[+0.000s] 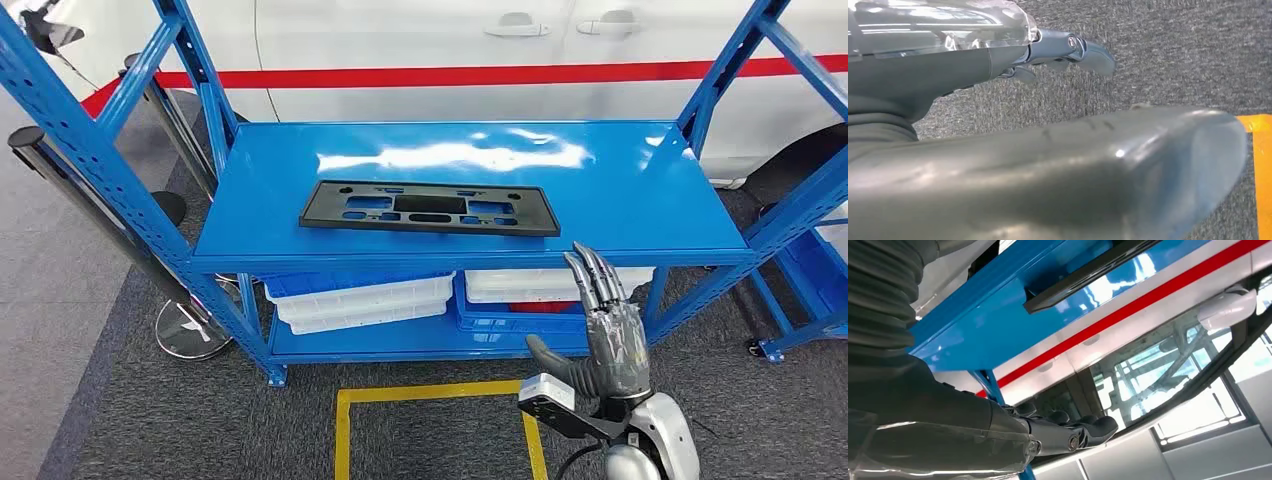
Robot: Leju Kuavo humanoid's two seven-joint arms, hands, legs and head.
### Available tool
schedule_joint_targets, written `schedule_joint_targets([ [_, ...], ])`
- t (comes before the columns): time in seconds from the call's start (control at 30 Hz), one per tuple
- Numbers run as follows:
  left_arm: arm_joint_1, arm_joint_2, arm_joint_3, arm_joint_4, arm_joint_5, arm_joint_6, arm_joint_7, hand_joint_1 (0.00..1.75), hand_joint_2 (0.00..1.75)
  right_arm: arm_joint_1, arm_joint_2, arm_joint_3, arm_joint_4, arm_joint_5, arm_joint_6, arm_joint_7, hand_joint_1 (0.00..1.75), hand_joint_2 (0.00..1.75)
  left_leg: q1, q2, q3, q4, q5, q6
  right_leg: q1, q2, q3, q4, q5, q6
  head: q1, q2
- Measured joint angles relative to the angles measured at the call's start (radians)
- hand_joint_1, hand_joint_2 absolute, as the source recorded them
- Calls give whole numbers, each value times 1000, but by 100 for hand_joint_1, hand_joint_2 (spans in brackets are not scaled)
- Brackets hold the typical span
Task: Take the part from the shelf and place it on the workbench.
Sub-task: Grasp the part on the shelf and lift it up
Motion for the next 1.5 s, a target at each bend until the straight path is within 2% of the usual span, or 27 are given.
schedule_joint_targets([
  [0.07, 0, 0, 0, 0, -3, -1, 0, 0, 0, -12, 2, 18, 14, 23, -11, 13, 0, 175, -2, -1, 2, 0, -1, 0, 0, 0, 10, -25, 26, -3, 0, 0],
  [0.13, -1, -2, 0, 1, -9, -5, 1, 0, 0, -42, 8, 51, 46, 65, -35, 36, 0, 175, -5, -2, 6, 1, -2, -1, 3, 0, 61, -137, 98, -14, 0, 0],
  [0.2, -2, -7, 0, 2, -17, -9, 1, 0, 0, -75, 16, 80, 80, 99, -61, 53, 0, 175, -9, -3, 6, 4, -5, -6, 10, -2, 117, -258, 142, -27, 0, 0],
  [0.3, -5, -10, 0, 3, -27, -15, 2, 0, 0, -124, 37, 115, 152, 140, -103, 64, 0, 175, -8, -2, 1, 2, -6, -21, 18, -2, 130, -300, 144, -36, 0, 0],
  [0.37, -7, -11, 1, 3, -40, -21, 5, 0, 0, -199, 68, 151, 282, 156, -141, 58, 0, 175, -6, 1, -1, 12, -14, -33, 12, 4, 135, -311, 149, -46, 0, 0],
  [0.4, -11, -12, 2, 4, -52, -25, 8, 0, 0, -242, 89, 175, 364, 161, -174, 47, 0, 175, -5, 1, -15, 42, -30, -39, 8, 6, 139, -316, 152, -52, 0, 0],
  [0.5, -20, -14, 5, 6, -83, -36, 19, 0, 0, -336, 138, 231, 581, 147, -281, 0, 0, 175, 2, -1, -117, 225, -105, -53, 6, 5, 145, -320, 148, -59, -1, 0],
  [0.53, -19, -14, 5, 7, -87, -38, 21, 0, 0, -359, 149, 238, 643, 131, -294, -12, 0, 175, 4, -1, -146, 269, -111, -57, 6, 3, 147, -320, 145, -59, -1, 0],
  [0.57, -16, -15, 5, 7, -90, -38, 22, 0, 0, -383, 157, 242, 701, 111, -299, -22, 0, 175, 6, 0, -157, 276, -97, -59, 6, 3, 150, -319, 142, -58, -1, 0],
  [0.6, -14, -15, 5, 8, -92, -38, 22, 0, 0, -406, 165, 247, 756, 91, -300, -32, 0, 175, 8, 0, -148, 245, -65, -60, 5, 4, 155, -319, 138, -56, -1, 0],
  [0.67, -12, -15, 6, 9, -94, -38, 23, 0, 0, -453, 181, 254, 854, 53, -302, -50, 0, 175, 11, 1, -92, 114, 12, -58, 5, 5, 166, -317, 128, -49, -1, 0],
  [0.7, -13, -16, 6, 9, -94, -38, 23, 0, 0, -478, 190, 257, 900, 38, -303, -56, 0, 175, 9, 0, -67, 57, 32, -54, 6, 6, 170, -316, 123, -44, -1, 0],
  [0.77, -14, -17, 7, 10, -94, -37, 24, 0, 0, -526, 208, 263, 984, 14, -305, -62, 0, 175, 5, -2, -45, 9, 34, -42, 9, 7, 172, -316, 118, -32, -1, 0],
  [0.87, -13, -19, 9, 10, -89, -34, 25, 0, 0, -584, 233, 274, 1083, -12, -307, -62, 0, 175, 6, -4, -34, 0, 26, -20, 8, 6, 174, -302, 114, -15, 0, 0],
  [0.93, -14, -22, 13, 10, -84, -30, 26, 0, 0, -619, 251, 282, 1138, -27, -308, -61, 0, 175, 6, -4, -20, -4, 20, -7, 6, 3, 134, -227, 85, -10, 0, 0],
  [1.0, -15, -24, 18, 10, -80, -26, 26, 0, 0, -648, 265, 291, 1185, -40, -309, -62, 0, 175, 3, -4, -9, -4, 10, 1, 8, 2, 51, -94, 39, -7, 0, 0],
  [1.03, -14, -25, 21, 10, -76, -23, 27, 0, 0, -658, 271, 296, 1207, -46, -309, -62, 0, 175, 1, -5, -2, -3, 4, 4, 9, 2, 10, -41, 28, -8, 0, 0],
  [1.07, -13, -27, 23, 10, -73, -20, 28, 0, 0, -667, 277, 301, 1228, -53, -309, -63, 0, 175, -2, -6, 7, -3, -4, 5, 10, 2, -17, -18, 32, -10, 0, 0],
  [1.1, -11, -27, 26, 10, -70, -18, 29, 0, 0, -677, 283, 307, 1247, -60, -309, -65, 0, 175, -5, -8, 19, -3, -12, 6, 12, 2, -26, -33, 57, -16, 0, 0],
  [1.13, -10, -28, 28, 10, -68, -15, 29, 0, 0, -688, 290, 313, 1263, -66, -309, -66, 0, 175, -9, -8, 31, -3, -21, 5, 16, 2, -18, -85, 101, -25, 0, 0],
  [1.17, -9, -30, 29, 11, -66, -14, 30, 0, 0, -700, 296, 318, 1277, -73, -308, -67, 0, 175, -11, -9, 42, -4, -30, 5, 22, 1, 2, -159, 155, -38, 0, 0],
  [1.23, -11, -34, 33, 11, -65, -13, 30, 0, 0, -723, 305, 327, 1299, -82, -306, -69, 0, 175, -14, -9, 57, -7, -46, -1, 35, 0, 34, -273, 217, -61, 0, 0],
  [1.27, -11, -35, 35, 12, -64, -12, 30, 0, 0, -730, 308, 330, 1308, -86, -305, -69, 0, 175, -14, -9, 63, -9, -50, -5, 40, 0, 41, -301, 228, -68, 0, 0],
  [1.3, -11, -36, 37, 12, -64, -12, 31, 0, 0, -735, 311, 333, 1315, -88, -305, -69, 0, 175, -14, -9, 68, -8, -50, -11, 41, 1, 45, -309, 222, -71, 0, 0],
  [1.4, -10, -35, 41, 12, -63, -12, 31, 0, 0, -745, 322, 340, 1330, -100, -306, -71, 0, 175, -14, -7, 59, 36, -48, -27, 32, 5, 80, -330, 218, -80, 0, 0],
  [1.47, -13, -35, 45, 12, -61, -10, 31, 0, 0, -758, 330, 348, 1338, -113, -307, -74, 0, 175, -9, -7, -3, 146, -73, -37, 25, 6, 101, -337, 209, -82, 0, 0],
  [1.5, -14, -35, 46, 12, -60, -8, 31, 0, 0, -762, 332, 354, 1342, -123, -307, -76, 0, 175, -5, -7, -45, 209, -100, -43, 23, 5, 109, -337, 203, -82, 0, 0],
])
